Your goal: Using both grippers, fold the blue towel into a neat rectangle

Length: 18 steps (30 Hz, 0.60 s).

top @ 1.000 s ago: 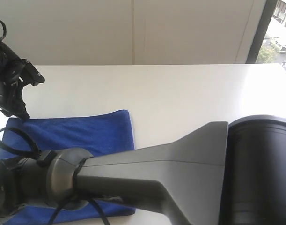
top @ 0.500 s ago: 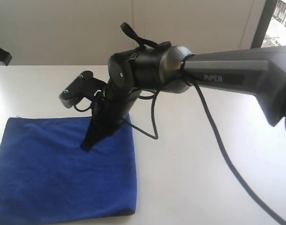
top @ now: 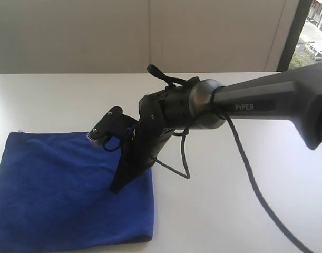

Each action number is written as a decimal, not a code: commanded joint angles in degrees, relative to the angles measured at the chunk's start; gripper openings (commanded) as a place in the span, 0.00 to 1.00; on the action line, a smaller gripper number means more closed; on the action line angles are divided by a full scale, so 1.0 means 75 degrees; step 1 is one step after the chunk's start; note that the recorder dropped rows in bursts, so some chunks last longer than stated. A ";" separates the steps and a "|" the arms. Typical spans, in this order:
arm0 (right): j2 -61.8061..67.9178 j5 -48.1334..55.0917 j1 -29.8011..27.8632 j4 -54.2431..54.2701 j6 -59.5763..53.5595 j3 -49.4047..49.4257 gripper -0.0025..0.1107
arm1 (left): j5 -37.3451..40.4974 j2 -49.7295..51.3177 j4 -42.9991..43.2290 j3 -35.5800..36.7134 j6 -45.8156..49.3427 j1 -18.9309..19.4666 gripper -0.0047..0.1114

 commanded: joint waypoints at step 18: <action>0.0618 0.2428 -0.1385 -0.2603 0.2450 0.1464 0.02 | -0.0143 -0.3405 -0.0759 0.1981 0.0073 -0.0066 0.04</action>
